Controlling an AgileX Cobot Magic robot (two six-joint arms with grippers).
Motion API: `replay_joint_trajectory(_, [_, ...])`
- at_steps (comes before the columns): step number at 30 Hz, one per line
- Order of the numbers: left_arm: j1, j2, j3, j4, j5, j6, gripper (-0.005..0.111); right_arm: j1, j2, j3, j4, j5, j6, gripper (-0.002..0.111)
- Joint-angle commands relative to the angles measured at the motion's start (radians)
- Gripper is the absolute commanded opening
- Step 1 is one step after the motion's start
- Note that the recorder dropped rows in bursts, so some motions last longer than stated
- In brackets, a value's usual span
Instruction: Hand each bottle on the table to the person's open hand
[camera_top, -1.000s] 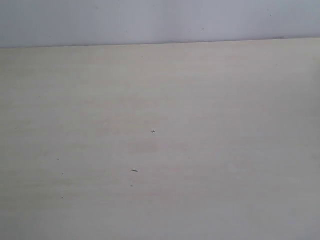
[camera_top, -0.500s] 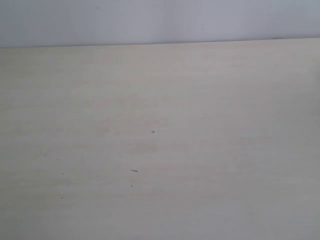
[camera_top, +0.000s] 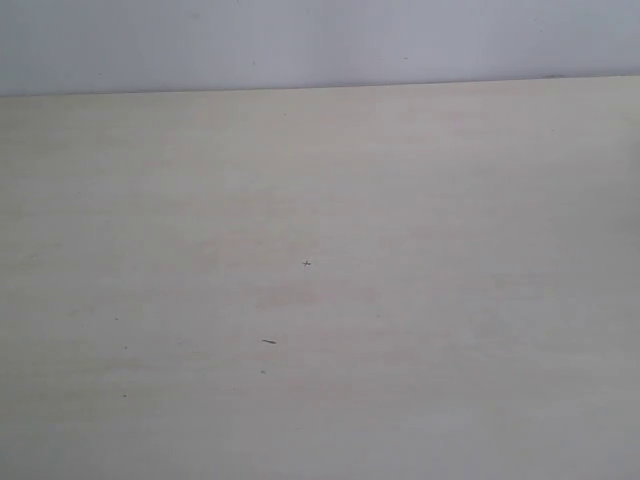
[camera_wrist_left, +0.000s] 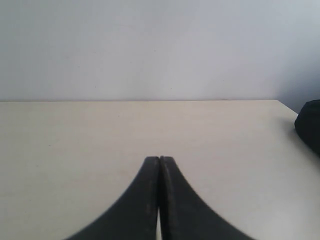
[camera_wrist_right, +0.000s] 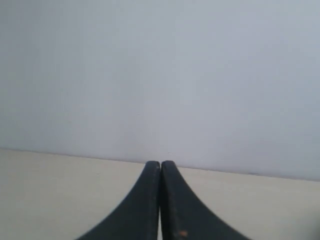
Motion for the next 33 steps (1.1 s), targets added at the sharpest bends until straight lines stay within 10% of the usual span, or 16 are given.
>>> replay_joint_trajectory(1, [0.003,-0.009,0.003,-0.003,-0.015,0.000,0.001,-0.109,-0.095,0.075,0.000,-0.030,-0.009,0.000])
replay_joint_trajectory(33, [0.003,-0.009,0.003,-0.003,-0.013,0.000,0.001,-0.308,-0.325,0.482,-0.030,-0.150,-0.009,0.000])
